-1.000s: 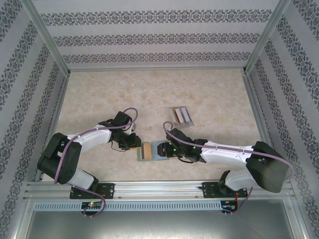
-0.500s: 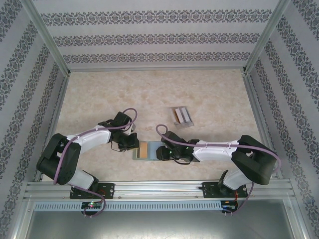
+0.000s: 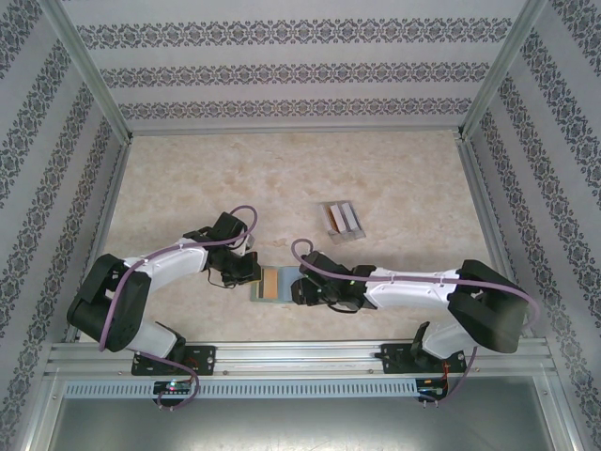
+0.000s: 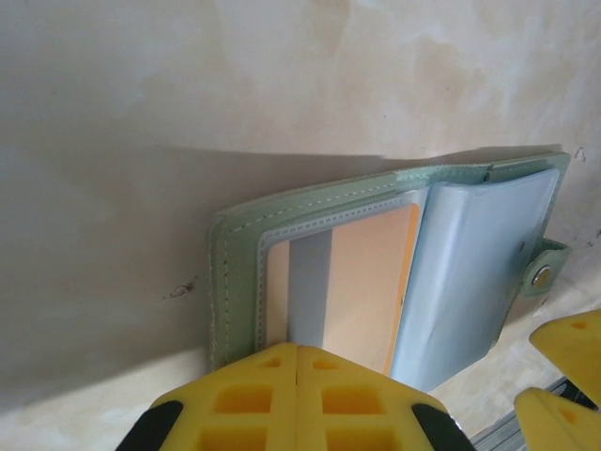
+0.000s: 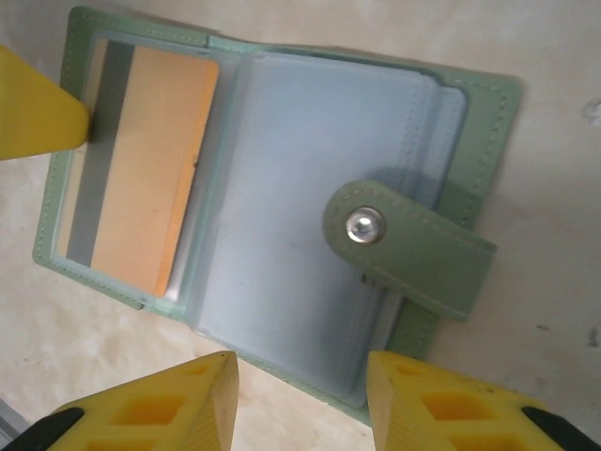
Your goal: Put the credit cards into the card holder
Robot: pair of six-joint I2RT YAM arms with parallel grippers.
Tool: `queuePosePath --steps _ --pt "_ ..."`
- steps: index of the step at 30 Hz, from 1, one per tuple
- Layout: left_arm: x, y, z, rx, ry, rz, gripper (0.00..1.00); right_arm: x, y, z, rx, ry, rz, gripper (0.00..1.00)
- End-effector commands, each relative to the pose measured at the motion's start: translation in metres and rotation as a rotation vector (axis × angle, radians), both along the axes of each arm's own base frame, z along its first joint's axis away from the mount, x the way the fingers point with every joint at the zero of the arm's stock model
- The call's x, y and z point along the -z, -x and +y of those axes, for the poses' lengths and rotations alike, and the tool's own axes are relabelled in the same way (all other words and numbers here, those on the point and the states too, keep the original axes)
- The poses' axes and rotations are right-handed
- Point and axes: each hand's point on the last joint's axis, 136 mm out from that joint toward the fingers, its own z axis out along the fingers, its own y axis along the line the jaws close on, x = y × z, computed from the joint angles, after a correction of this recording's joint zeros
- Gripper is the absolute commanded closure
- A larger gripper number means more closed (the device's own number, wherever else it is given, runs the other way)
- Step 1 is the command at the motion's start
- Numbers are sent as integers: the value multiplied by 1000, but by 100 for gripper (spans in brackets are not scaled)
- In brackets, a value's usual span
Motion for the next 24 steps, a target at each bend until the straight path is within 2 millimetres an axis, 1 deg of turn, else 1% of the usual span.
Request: queuePosePath --steps 1,4,11,18,20,24 --pt "7 3 2 -21 -6 18 100 0 -8 10 17 6 -22 58" --pt "8 3 3 -25 -9 23 100 9 -7 13 10 13 -6 58" --pt "12 8 1 -32 11 39 100 19 -7 19 -12 29 13 61" --pt "11 9 1 -41 22 40 100 8 -10 36 -56 -26 -22 65" --pt "11 10 2 -49 23 36 100 2 -13 42 -73 -38 -35 67" --pt "8 8 0 -45 26 30 100 -3 -15 57 -101 -110 -53 66"
